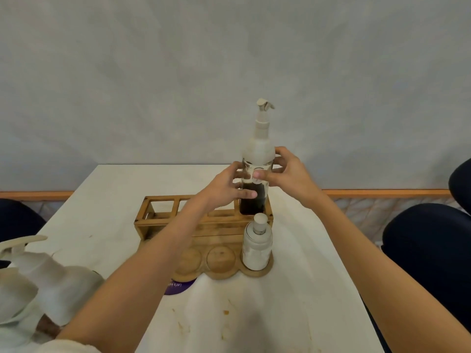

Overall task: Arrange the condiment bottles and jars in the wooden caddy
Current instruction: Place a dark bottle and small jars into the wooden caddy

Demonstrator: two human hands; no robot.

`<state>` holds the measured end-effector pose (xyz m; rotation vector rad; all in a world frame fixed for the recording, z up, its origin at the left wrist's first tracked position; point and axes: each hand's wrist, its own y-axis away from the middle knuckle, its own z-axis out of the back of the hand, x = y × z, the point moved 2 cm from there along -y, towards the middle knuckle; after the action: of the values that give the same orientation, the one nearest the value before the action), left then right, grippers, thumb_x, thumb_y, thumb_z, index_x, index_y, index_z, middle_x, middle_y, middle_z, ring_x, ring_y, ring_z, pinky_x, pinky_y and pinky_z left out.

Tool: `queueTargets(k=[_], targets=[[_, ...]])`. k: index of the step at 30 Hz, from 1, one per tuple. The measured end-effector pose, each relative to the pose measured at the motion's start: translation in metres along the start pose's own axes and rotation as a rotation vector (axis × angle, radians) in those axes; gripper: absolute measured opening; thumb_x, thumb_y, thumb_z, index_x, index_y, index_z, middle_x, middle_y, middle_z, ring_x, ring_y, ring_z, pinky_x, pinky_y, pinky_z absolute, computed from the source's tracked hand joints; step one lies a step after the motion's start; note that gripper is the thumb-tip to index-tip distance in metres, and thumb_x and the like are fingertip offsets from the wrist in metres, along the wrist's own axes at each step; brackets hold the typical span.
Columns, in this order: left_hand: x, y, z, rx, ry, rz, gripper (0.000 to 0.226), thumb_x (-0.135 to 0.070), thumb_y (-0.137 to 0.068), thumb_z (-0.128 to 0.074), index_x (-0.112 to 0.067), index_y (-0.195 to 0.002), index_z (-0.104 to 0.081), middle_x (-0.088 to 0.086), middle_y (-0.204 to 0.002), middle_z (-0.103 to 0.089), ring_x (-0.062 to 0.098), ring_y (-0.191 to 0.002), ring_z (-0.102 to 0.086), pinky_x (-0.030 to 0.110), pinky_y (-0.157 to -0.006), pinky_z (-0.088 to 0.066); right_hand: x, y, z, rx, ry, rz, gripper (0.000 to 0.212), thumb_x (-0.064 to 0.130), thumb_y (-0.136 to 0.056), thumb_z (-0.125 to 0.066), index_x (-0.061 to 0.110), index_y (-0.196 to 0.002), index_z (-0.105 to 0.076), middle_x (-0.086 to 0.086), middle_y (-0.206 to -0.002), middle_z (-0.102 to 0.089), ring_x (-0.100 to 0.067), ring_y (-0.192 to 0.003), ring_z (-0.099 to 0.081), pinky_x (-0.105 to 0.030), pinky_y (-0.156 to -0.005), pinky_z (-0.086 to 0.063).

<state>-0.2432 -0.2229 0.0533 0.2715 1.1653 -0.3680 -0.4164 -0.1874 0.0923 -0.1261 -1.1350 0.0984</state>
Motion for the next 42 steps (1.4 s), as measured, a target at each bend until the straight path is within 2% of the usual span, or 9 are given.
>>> queueTargets(k=[2,5,8,13,19,24,29,36,42], targets=[[0.007,0.001,-0.003,0.004,-0.008,0.022,0.074,-0.011,-0.078,-0.081,-0.016,-0.139,-0.039,0.001,-0.135,-0.052,0.014,-0.125,-0.050,0.018,-0.089,-0.050,-0.005,0.002,-0.004,0.011,0.009,-0.015,0.071,0.038,-0.072,-0.083,0.024,-0.131,-0.047,-0.002,-0.126,-0.062,-0.023,-0.105,-0.065,-0.045,-0.089,-0.057],[0.021,0.002,-0.008,0.000,-0.049,0.068,0.079,-0.017,-0.073,-0.085,-0.017,-0.138,-0.041,0.002,-0.135,-0.054,0.018,-0.127,-0.051,0.037,-0.106,-0.045,-0.015,0.006,-0.010,0.036,0.040,-0.040,0.071,0.038,-0.070,-0.085,0.024,-0.130,-0.048,0.000,-0.123,-0.063,-0.021,-0.105,-0.065,-0.045,-0.091,-0.055],[0.030,0.003,-0.011,0.013,-0.100,0.105,0.074,-0.016,-0.070,-0.087,-0.014,-0.132,-0.048,0.002,-0.128,-0.059,0.021,-0.117,-0.059,0.045,-0.102,-0.049,-0.026,0.008,-0.016,0.066,0.075,-0.064,0.071,0.038,-0.070,-0.085,0.024,-0.129,-0.049,0.001,-0.123,-0.064,-0.019,-0.104,-0.065,-0.040,-0.092,-0.054],[0.035,0.004,-0.013,0.014,-0.104,0.117,0.069,-0.012,-0.071,-0.086,-0.013,-0.130,-0.050,0.003,-0.124,-0.063,0.022,-0.114,-0.061,0.037,-0.094,-0.053,-0.032,0.009,-0.020,0.077,0.110,-0.074,0.070,0.037,-0.073,-0.083,0.024,-0.132,-0.047,0.001,-0.126,-0.062,-0.017,-0.102,-0.063,-0.030,-0.086,-0.049],[0.035,0.004,-0.014,0.006,-0.118,0.152,0.075,-0.015,-0.070,-0.087,-0.014,-0.134,-0.048,0.003,-0.130,-0.061,0.023,-0.122,-0.057,0.042,-0.102,-0.049,-0.034,0.012,-0.018,0.111,0.098,-0.108,0.074,0.038,-0.073,-0.083,0.025,-0.135,-0.043,-0.001,-0.132,-0.059,-0.020,-0.109,-0.062,-0.036,-0.095,-0.050],[0.028,0.009,-0.016,-0.014,-0.216,0.167,0.079,-0.015,-0.072,-0.085,-0.014,-0.139,-0.043,0.005,-0.138,-0.056,0.024,-0.127,-0.053,0.044,-0.107,-0.044,-0.028,0.016,-0.018,0.152,0.140,-0.128,0.074,0.020,-0.080,-0.079,0.020,-0.140,-0.037,-0.005,-0.140,-0.053,-0.024,-0.115,-0.059,-0.037,-0.095,-0.047],[0.008,0.021,-0.006,-0.050,-0.297,0.176,0.081,0.007,-0.080,-0.070,-0.018,-0.147,-0.033,0.009,-0.145,-0.047,0.029,-0.127,-0.051,0.038,-0.094,-0.052,-0.014,0.020,-0.004,0.142,0.227,-0.160,0.073,0.019,-0.084,-0.075,0.021,-0.144,-0.033,-0.010,-0.142,-0.049,-0.024,-0.112,-0.058,-0.044,-0.097,-0.050],[-0.058,0.075,0.024,-0.317,-0.147,-0.022,0.056,-0.008,-0.090,-0.066,-0.020,-0.140,-0.044,0.001,-0.132,-0.054,0.016,-0.108,-0.059,0.020,-0.073,-0.047,0.049,0.056,0.035,-0.039,0.166,0.006,0.042,0.022,-0.087,-0.072,0.025,-0.125,-0.056,-0.001,-0.124,-0.059,-0.019,-0.100,-0.064,-0.042,-0.089,-0.055],[-0.103,0.149,0.029,-0.366,-0.040,-0.199,0.046,-0.015,-0.089,-0.067,-0.022,-0.132,-0.053,-0.004,-0.120,-0.060,0.013,-0.103,-0.065,0.026,-0.084,-0.054,0.104,0.105,0.023,-0.028,0.131,0.152,0.021,0.020,-0.087,-0.071,0.030,-0.106,-0.066,0.004,-0.113,-0.066,-0.014,-0.092,-0.069,-0.041,-0.085,-0.057]])
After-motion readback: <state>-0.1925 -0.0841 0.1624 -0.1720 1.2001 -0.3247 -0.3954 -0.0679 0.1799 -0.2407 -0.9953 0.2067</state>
